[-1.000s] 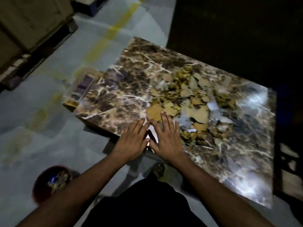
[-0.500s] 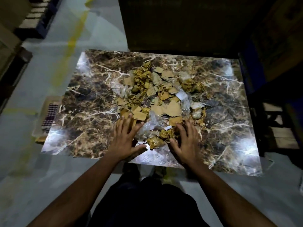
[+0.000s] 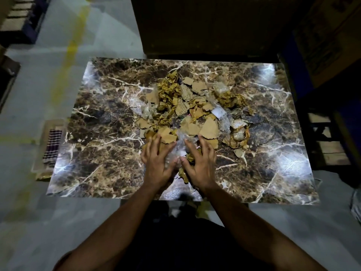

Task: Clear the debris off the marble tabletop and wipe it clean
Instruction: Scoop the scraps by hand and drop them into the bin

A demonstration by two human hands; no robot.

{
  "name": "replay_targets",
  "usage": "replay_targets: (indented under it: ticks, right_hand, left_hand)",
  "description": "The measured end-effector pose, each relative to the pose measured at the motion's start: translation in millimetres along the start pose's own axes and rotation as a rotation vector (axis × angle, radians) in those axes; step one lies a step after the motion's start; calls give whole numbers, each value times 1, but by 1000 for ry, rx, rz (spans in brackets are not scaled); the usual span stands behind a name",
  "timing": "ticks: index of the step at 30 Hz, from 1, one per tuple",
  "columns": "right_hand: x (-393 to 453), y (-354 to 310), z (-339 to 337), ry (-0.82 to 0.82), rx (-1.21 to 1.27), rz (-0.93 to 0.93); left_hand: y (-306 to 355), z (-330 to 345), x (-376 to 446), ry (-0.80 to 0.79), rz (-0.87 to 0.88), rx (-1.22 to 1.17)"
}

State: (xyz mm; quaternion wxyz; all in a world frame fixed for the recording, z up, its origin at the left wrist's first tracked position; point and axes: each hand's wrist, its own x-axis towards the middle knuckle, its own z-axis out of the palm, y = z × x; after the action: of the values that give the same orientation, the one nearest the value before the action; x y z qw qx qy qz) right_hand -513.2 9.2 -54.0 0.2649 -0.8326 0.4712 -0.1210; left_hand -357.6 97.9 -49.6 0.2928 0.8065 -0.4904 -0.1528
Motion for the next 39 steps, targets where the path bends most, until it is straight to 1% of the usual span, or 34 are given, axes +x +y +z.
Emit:
replay_targets:
  ticks: [3, 6, 9, 13, 16, 19, 21, 23, 28, 31, 33, 35, 37, 39]
  right_hand:
    - [0, -4, 4, 6, -19, 15]
    - [1, -8, 6, 19, -8, 23]
    - [4, -14, 12, 44, 2, 48]
    - [9, -27, 27, 79, 80, 93]
    - [10, -24, 39, 159, 253, 33]
    - [12, -25, 45, 201, 401, 18]
    - [12, -30, 46, 239, 472, 18]
    - [13, -32, 46, 275, 537, 35]
    - [22, -37, 40, 229, 634, 50]
    - [29, -39, 28, 147, 564, 21]
    - [29, -34, 17, 51, 469, 3]
    - [27, -24, 9, -9, 387, 10]
    - [21, -13, -2, -21, 357, 42]
    - [12, -2, -13, 10, 372, 58]
  left_hand:
    - [-8, -7, 6, 19, -19, 5]
    - [-22, -10, 9, -22, 2, 26]
    - [-22, -4, 9, -53, 6, -22]
    - [-8, 11, 7, 27, -64, -218]
    - [2, 16, 11, 106, -155, -378]
    - [16, 19, 16, 174, -197, -555]
    - [26, 20, 19, 187, -201, -665]
    - [36, 18, 20, 181, -196, -721]
    - [51, 11, 21, 238, -211, -756]
    - [53, 6, 28, 220, -257, -754]
    - [50, 0, 31, 176, -252, -702]
    - [39, -2, 31, 133, -227, -651]
    - [26, 1, 23, 149, -213, -538]
    - [17, 0, 7, 205, -223, -416]
